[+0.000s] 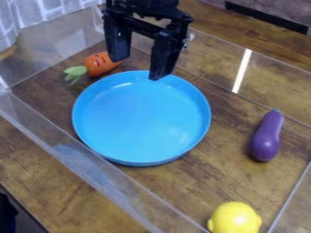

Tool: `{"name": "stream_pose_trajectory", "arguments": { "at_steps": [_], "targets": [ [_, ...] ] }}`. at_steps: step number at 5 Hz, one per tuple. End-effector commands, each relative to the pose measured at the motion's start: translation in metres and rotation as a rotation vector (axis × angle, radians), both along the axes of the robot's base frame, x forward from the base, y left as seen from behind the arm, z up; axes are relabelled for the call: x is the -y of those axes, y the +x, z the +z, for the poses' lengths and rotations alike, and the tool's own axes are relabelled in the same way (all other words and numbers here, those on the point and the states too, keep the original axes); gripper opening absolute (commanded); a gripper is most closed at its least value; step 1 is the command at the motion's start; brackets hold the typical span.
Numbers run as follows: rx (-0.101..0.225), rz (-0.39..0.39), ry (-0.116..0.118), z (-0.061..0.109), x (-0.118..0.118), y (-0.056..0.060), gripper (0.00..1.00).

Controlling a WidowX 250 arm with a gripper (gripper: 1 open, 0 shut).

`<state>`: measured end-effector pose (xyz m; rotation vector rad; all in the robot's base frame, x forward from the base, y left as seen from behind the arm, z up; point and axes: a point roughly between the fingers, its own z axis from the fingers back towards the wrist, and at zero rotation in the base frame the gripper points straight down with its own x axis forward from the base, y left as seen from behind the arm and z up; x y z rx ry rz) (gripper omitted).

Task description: Remove the purple eggplant from the blue tray and put it on the table

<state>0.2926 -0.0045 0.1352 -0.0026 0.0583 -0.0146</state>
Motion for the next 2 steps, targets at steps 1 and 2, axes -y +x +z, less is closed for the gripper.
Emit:
{"name": "stream_pose_trajectory", "arguments": {
  "at_steps": [1,2],
  "targets": [
    [-0.002,-0.061,0.000,-0.0001,0.0046,-0.0045,1.00],
    [-0.004,-0.083,0.000,0.0012,-0.0014,-0.0019,1.00]
  ]
}}
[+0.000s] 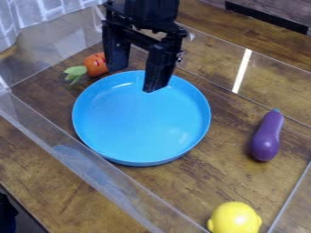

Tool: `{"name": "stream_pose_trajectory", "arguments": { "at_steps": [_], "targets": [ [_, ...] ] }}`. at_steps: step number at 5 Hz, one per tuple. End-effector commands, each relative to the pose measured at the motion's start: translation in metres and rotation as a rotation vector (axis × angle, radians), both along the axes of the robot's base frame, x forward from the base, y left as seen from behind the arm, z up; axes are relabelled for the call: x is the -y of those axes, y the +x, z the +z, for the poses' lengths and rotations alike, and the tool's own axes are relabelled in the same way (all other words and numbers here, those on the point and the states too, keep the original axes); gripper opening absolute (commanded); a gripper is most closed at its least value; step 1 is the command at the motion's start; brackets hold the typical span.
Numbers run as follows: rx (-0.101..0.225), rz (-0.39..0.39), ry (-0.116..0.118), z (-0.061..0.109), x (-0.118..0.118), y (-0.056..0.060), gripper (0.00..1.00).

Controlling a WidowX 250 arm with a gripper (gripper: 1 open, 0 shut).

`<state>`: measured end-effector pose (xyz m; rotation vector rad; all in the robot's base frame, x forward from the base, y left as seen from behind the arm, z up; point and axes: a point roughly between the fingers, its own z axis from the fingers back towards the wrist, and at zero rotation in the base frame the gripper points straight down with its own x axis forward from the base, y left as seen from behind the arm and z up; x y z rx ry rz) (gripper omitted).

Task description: Remove the purple eggplant from the blue tray and put it on the table

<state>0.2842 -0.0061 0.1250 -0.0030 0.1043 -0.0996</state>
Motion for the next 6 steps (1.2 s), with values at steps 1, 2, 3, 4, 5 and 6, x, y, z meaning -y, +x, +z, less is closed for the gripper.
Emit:
{"name": "stream_pose_trajectory", "arguments": {
  "at_steps": [1,2,3,4,5,6],
  "targets": [
    [0.056,-0.030,0.010,0.020,-0.010,0.013,1.00],
    [0.066,-0.002,0.023,0.024,-0.013,0.015,1.00],
    [0.067,0.041,0.026,0.024,-0.015,0.014,1.00],
    [0.063,0.025,0.021,0.024,-0.010,0.007,1.00],
    [0.062,0.004,0.019,0.023,-0.005,0.002,1.00],
    [0.078,-0.026,0.025,0.026,-0.002,0.000,1.00]
  ]
}}
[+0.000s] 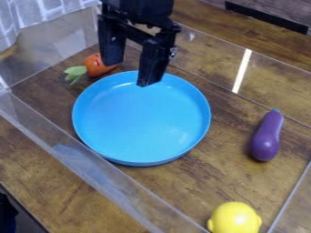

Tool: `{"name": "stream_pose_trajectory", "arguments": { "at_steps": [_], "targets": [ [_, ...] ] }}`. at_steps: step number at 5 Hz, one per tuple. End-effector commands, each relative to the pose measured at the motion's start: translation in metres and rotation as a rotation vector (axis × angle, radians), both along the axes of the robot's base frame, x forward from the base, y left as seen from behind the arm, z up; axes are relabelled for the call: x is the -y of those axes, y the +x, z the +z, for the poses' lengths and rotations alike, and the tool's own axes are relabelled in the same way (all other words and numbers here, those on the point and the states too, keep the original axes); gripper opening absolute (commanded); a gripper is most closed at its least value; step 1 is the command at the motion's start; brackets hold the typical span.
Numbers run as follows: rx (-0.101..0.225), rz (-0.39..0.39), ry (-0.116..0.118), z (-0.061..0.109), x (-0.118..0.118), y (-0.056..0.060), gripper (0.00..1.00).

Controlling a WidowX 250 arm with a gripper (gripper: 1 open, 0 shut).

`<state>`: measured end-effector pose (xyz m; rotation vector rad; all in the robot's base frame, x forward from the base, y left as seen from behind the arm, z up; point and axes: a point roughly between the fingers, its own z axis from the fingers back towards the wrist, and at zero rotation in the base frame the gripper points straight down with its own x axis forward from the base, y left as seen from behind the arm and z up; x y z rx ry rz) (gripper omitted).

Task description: Remove the purple eggplant from the blue tray and put it on the table

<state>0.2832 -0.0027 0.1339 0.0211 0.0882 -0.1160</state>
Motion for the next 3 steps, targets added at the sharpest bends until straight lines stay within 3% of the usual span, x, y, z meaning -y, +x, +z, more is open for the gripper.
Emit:
{"name": "stream_pose_trajectory", "arguments": {
  "at_steps": [1,2,3],
  "targets": [
    [0.073,0.017,0.008,0.0181,0.0063,-0.0012,1.00],
    [0.086,0.038,0.014,0.0201,0.0101,-0.0026,1.00],
    [0.096,0.037,0.019,0.0215,0.0125,0.0032,1.00]
  ]
}}
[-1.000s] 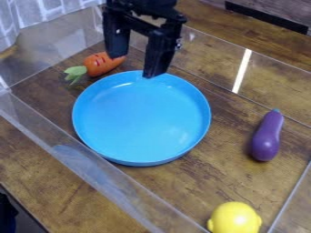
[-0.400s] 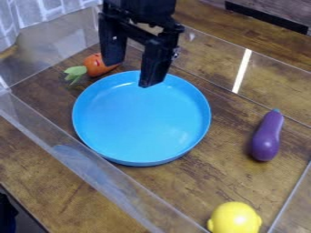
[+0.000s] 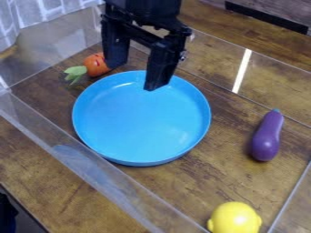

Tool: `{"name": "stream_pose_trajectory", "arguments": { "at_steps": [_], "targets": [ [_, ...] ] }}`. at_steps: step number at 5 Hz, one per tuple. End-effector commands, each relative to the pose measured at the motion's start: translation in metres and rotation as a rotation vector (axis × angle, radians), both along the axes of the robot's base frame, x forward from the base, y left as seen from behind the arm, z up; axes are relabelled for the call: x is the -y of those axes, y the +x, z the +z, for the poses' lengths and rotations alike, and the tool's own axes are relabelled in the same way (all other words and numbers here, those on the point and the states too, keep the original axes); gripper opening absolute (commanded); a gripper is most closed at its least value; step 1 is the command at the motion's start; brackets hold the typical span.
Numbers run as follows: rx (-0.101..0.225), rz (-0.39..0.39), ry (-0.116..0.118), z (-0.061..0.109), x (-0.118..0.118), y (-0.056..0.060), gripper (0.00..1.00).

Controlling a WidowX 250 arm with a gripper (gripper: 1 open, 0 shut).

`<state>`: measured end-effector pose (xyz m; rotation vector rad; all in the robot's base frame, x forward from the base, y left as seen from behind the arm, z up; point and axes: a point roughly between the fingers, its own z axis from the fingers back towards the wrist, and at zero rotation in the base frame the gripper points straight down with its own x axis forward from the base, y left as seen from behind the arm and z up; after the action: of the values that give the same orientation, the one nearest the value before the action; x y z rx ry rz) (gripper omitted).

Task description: Remove the purple eggplant from the blue tray and put it on the table

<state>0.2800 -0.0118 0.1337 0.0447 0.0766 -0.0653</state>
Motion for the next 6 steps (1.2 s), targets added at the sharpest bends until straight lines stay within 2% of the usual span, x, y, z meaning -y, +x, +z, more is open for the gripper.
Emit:
{"name": "stream_pose_trajectory", "arguments": {
  "at_steps": [1,2,3,4,5,6],
  "targets": [
    [0.090,-0.015,0.006,0.023,0.003,0.015,1.00],
    [0.094,0.027,0.007,0.015,-0.009,0.023,1.00],
    [0.089,0.073,0.011,0.017,-0.022,0.025,1.00],
    [0.092,0.123,0.003,0.015,-0.034,0.030,1.00],
    [0.082,0.153,-0.009,0.007,-0.020,0.026,1.00],
    [0.068,0.165,-0.021,-0.003,-0.005,0.023,0.00]
  ]
}}
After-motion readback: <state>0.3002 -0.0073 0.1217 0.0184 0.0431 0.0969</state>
